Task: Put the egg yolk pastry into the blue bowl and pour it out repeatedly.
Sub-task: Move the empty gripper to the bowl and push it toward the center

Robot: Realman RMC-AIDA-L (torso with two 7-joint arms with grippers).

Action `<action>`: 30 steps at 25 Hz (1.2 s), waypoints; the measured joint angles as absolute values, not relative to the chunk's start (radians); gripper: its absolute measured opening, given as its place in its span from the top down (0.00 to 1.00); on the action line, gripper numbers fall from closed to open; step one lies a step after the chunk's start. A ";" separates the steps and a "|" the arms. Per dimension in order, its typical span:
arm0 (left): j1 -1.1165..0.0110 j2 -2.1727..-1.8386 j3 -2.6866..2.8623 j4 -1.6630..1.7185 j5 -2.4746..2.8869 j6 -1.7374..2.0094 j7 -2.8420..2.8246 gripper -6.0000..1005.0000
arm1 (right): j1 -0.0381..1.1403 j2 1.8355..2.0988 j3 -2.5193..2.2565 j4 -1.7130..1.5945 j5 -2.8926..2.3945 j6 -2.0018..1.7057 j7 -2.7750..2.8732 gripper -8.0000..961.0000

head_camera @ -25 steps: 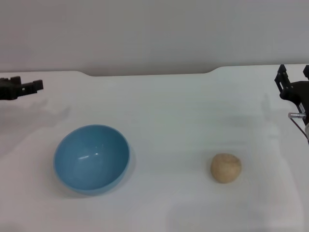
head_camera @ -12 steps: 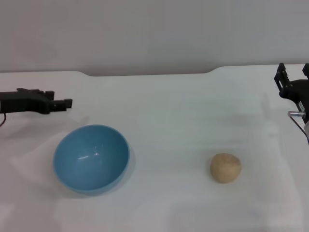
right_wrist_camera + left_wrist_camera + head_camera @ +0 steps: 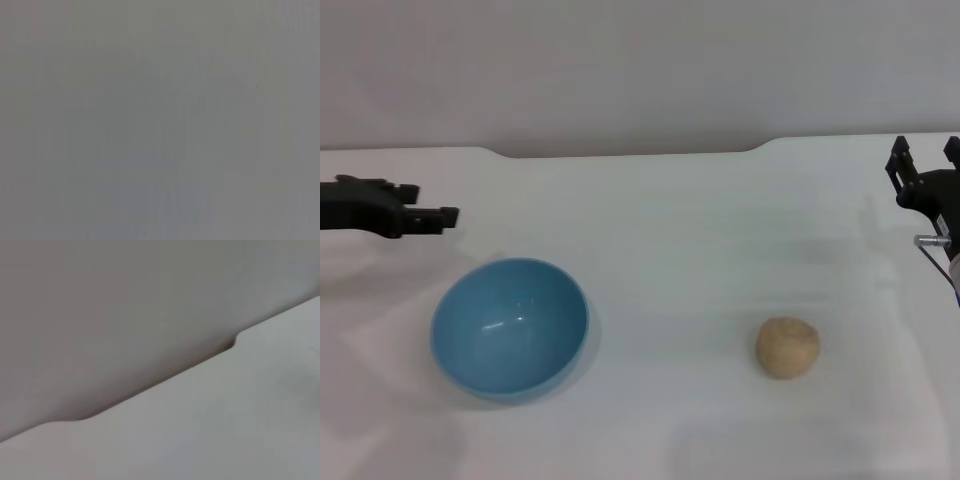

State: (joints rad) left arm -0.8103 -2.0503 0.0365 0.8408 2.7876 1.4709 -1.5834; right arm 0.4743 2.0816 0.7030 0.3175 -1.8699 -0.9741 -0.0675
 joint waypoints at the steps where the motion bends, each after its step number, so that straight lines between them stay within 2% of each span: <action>1: -0.803 -2.052 0.059 0.870 2.785 1.491 -1.610 0.28 | 0.474 2.082 0.703 0.317 -1.870 -0.974 -0.067 0.37; 5: -0.760 -2.056 0.196 0.973 2.764 1.549 -1.732 0.28 | 0.471 2.082 0.703 0.318 -1.870 -0.974 -0.067 0.37; 10: -0.667 -2.059 0.442 1.044 2.693 1.549 -1.875 0.19 | 0.469 2.082 0.702 0.318 -1.870 -0.974 -0.067 0.37; 19: -0.525 -2.058 0.800 1.234 2.568 1.562 -2.108 0.19 | 0.472 2.082 0.710 0.317 -1.870 -0.955 -0.067 0.37; 30: -0.505 -2.057 0.954 1.349 2.558 1.699 -2.331 0.19 | 0.472 2.082 0.712 0.318 -1.870 -0.951 -0.067 0.37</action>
